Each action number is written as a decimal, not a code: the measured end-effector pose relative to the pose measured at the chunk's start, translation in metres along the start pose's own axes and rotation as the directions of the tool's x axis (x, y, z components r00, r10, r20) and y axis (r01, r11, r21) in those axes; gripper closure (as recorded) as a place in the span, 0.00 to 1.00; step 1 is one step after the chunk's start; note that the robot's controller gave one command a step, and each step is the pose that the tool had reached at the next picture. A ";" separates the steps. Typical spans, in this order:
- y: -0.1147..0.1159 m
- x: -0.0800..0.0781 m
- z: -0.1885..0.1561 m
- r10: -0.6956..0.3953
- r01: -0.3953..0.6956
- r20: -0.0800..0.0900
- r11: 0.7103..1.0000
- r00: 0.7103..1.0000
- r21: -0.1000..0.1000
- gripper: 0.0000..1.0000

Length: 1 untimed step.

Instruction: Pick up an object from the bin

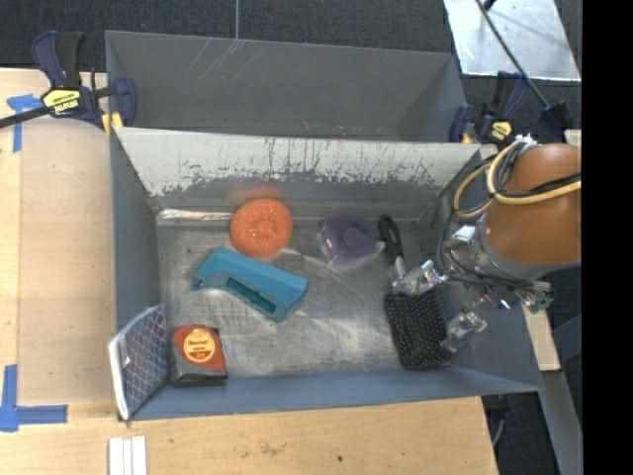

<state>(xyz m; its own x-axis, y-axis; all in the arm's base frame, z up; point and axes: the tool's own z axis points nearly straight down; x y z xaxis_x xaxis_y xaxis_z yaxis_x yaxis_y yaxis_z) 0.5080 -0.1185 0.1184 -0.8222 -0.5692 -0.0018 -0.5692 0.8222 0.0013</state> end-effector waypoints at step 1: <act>0.001 -0.005 -0.007 -0.048 0.048 0.003 0.999 0.999 0.007 0.00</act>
Offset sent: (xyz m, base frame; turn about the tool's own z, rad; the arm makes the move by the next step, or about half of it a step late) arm 0.0053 0.0275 -0.0407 -0.2101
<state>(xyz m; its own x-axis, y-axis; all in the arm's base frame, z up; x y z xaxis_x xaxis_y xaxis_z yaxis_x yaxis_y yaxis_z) 0.5118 -0.1149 0.1253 -0.7939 -0.6081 -0.0046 -0.6080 0.7939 -0.0055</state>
